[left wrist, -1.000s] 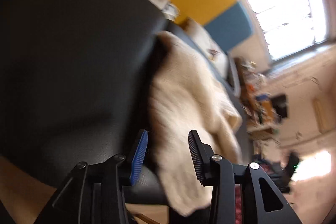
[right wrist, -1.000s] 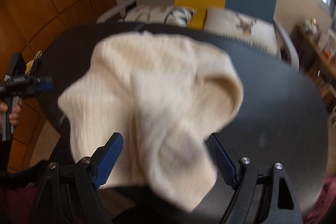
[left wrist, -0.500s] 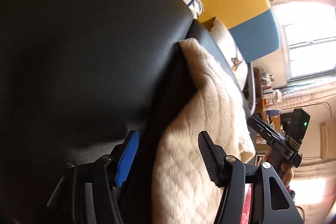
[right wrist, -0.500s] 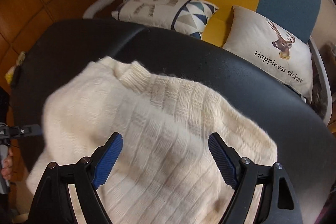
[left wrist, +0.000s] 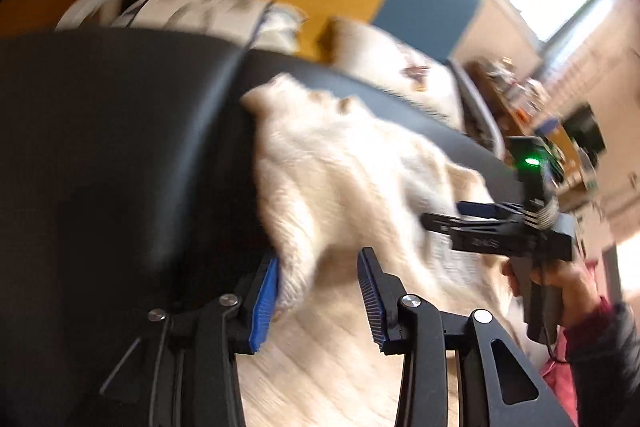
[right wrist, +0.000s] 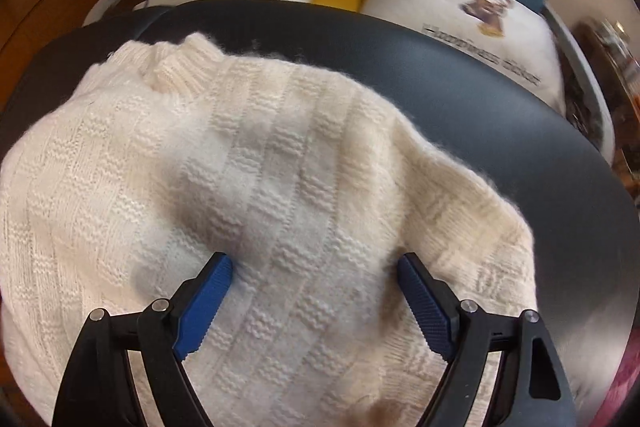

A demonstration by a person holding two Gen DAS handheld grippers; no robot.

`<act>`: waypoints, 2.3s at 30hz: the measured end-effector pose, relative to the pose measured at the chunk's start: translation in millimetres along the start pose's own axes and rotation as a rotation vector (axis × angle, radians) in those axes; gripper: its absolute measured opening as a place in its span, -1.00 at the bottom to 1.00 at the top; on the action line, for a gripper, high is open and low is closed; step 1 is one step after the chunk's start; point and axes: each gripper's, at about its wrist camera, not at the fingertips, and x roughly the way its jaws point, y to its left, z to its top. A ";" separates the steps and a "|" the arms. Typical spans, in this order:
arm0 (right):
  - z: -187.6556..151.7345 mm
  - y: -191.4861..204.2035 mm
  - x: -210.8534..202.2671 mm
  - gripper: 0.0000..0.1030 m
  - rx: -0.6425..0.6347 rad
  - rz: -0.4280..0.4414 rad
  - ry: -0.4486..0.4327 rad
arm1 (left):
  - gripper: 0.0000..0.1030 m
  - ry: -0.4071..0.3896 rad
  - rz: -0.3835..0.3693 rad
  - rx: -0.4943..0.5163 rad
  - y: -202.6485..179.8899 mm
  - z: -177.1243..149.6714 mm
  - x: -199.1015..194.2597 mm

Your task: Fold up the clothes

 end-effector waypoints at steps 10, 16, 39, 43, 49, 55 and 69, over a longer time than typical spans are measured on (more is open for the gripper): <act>-48.1 -47.3 -11.4 0.73 0.067 -0.006 -0.092 | 0.06 0.044 -0.127 -0.285 68.4 7.4 -7.7; -43.2 -34.0 -9.2 0.76 0.066 -0.010 -0.066 | 0.29 0.175 -0.154 -0.343 73.6 19.5 35.6; -154.6 -114.0 -66.5 0.55 0.318 -0.001 -0.111 | -0.69 -0.063 -0.181 0.514 -204.6 -51.7 -11.6; -188.9 -151.3 -72.1 0.55 0.395 0.058 -0.107 | -0.69 0.036 -0.220 0.605 -241.1 -98.6 11.4; -191.1 -145.2 -99.0 0.55 0.329 0.123 -0.138 | -0.47 0.122 -0.247 0.446 -195.6 -82.4 4.2; -143.9 -100.2 -109.0 0.55 0.130 0.116 -0.142 | 0.18 0.073 -0.187 0.108 -80.9 16.0 -7.5; -29.5 -54.2 -37.9 0.57 -0.170 0.170 0.036 | 0.44 0.421 -0.297 0.039 -32.0 62.1 117.6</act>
